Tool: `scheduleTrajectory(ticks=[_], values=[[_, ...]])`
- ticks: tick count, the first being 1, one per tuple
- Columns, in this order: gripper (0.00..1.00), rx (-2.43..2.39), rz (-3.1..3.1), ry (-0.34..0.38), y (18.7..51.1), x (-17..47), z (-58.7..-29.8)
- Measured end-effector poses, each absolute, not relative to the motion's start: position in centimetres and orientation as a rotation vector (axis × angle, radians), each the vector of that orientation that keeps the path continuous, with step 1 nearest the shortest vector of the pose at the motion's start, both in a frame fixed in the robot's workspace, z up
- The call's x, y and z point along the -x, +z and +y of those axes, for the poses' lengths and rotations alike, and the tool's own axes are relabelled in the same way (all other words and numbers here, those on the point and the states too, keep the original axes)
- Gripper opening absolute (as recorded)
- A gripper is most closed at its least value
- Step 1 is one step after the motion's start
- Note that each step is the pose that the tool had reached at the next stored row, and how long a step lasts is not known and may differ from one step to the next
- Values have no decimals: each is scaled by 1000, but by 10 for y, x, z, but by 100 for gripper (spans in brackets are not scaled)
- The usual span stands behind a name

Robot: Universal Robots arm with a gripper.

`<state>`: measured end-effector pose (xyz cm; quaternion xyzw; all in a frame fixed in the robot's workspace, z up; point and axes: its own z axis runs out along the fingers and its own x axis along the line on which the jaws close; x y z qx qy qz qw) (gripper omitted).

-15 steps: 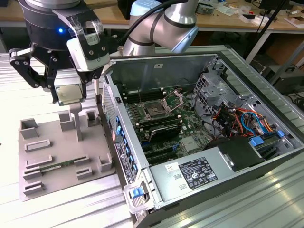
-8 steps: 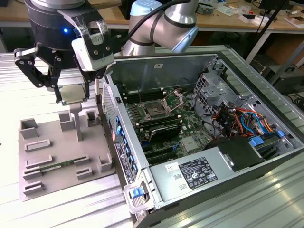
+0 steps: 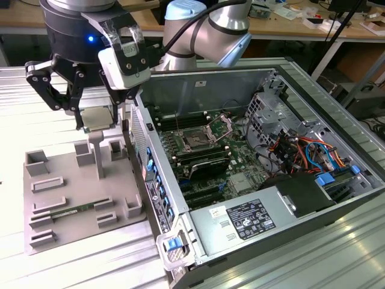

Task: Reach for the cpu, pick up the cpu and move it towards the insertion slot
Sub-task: 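Pick up the cpu and move it towards the insertion slot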

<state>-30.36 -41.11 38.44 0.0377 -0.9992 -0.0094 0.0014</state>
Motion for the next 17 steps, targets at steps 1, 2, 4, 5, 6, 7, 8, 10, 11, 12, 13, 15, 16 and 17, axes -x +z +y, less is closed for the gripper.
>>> scheduleTrajectory(ticks=[1,2,4,5,6,7,8,10,11,12,13,15,16,17], values=[[55,-118,-3137,-30,384,303,-411],[55,-118,-3137,-30,384,302,-411],[55,-118,-3137,-30,384,301,-411],[55,-118,-3137,-30,384,300,-411],[55,-118,-3137,-30,384,299,-411],[55,-118,-3137,-30,384,298,-411],[55,-118,-3137,-30,384,298,-411],[55,-118,-3137,-30,384,297,-411],[55,-118,-3137,-30,384,295,-411],[55,-118,-3137,-30,384,294,-411],[55,-118,-3137,-30,384,293,-411],[55,-118,-3137,-30,384,292,-411],[55,-118,-3137,-30,384,291,-411],[55,-118,-3137,-30,384,291,-411]])
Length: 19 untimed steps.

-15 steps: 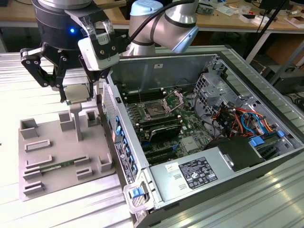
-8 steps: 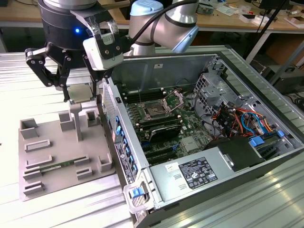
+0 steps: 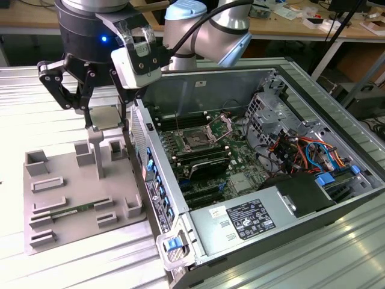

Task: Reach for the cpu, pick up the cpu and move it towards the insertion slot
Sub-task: 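Pick up the cpu and move it towards the insertion slot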

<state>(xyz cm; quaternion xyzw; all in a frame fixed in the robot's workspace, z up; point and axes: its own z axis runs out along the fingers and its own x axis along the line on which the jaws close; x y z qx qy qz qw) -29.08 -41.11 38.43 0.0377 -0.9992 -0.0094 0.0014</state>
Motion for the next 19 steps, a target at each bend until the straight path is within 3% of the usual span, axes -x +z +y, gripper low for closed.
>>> scheduleTrajectory(ticks=[19], values=[[55,-118,-3137,-30,384,271,-411]])
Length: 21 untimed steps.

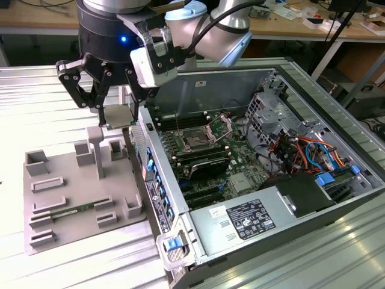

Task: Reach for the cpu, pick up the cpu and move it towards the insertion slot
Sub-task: 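Pick up the cpu and move it towards the insertion slot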

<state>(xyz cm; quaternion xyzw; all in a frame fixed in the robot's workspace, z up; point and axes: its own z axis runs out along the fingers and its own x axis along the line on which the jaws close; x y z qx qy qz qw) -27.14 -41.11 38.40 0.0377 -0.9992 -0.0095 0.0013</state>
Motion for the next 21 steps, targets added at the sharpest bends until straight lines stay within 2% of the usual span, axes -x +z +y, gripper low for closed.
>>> scheduleTrajectory(ticks=[21], values=[[55,-118,-3137,-30,384,252,-411]])
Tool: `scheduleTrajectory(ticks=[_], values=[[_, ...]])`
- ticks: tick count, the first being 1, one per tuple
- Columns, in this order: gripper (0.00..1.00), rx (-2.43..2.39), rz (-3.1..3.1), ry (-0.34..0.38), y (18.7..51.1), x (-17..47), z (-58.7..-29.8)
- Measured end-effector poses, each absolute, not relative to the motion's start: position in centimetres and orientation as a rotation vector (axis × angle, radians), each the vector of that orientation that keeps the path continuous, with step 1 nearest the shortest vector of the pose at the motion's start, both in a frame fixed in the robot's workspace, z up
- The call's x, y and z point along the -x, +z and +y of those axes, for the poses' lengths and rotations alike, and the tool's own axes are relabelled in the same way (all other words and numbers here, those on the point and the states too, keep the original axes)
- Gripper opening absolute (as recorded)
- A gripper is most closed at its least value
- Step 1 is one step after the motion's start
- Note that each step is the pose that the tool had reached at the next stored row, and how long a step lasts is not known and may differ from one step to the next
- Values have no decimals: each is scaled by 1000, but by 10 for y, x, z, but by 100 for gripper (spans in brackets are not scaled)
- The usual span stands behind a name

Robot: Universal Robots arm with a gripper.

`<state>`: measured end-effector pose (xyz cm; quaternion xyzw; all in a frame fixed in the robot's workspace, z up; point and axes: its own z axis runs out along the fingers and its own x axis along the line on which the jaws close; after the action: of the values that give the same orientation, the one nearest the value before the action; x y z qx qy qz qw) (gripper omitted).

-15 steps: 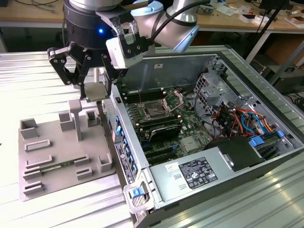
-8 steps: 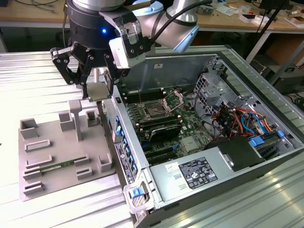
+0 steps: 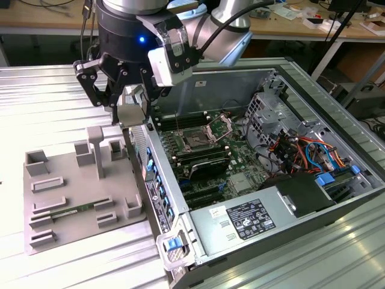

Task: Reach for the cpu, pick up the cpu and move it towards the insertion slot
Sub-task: 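Pick up the cpu and move it towards the insertion slot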

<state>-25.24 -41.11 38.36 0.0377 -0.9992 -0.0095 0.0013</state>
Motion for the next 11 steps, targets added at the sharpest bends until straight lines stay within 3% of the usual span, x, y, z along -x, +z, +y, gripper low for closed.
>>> scheduleTrajectory(ticks=[11], values=[[55,-118,-3137,-30,383,239,-411]])
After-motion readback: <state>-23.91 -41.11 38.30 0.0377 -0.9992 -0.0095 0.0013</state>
